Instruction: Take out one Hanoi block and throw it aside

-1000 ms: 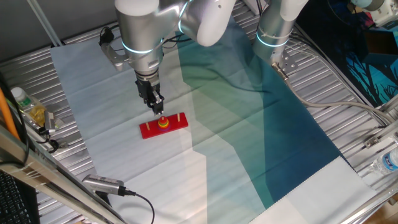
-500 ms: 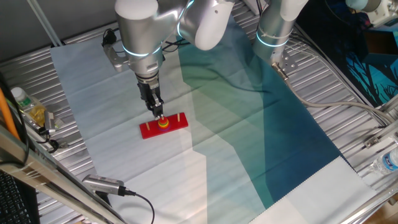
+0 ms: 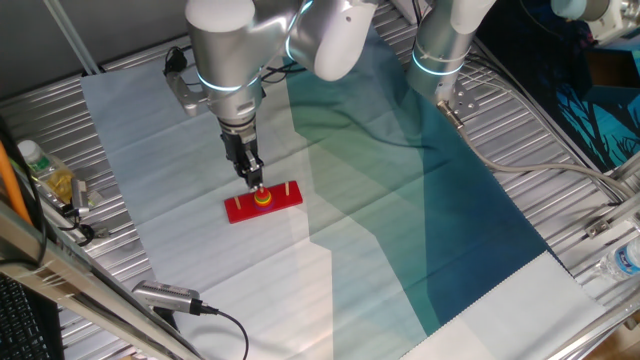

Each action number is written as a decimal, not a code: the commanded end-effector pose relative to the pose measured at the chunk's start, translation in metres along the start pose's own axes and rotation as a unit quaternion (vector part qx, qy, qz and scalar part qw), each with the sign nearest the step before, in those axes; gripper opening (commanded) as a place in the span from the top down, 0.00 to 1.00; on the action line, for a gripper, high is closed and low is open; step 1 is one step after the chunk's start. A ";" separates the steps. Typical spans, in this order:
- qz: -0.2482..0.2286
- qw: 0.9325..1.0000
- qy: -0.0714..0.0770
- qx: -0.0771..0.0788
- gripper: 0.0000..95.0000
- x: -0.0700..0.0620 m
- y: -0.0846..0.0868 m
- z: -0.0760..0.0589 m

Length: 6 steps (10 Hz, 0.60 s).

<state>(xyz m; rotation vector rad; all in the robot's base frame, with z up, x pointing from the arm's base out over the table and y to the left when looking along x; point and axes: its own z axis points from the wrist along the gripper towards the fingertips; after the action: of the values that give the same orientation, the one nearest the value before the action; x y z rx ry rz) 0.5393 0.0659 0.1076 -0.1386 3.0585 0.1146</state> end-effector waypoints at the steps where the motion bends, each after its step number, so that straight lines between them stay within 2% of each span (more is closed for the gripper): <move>1: -0.003 1.000 -0.001 -0.002 0.40 -0.001 0.000 0.000; 4: -0.007 1.000 0.001 0.002 0.40 -0.001 0.000 0.000; 6: -0.011 1.000 0.000 0.011 0.40 -0.001 0.000 0.000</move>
<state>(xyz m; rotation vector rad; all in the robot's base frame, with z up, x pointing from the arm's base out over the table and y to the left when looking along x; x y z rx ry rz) 0.5404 0.0663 0.1079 -0.1777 3.0560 0.0861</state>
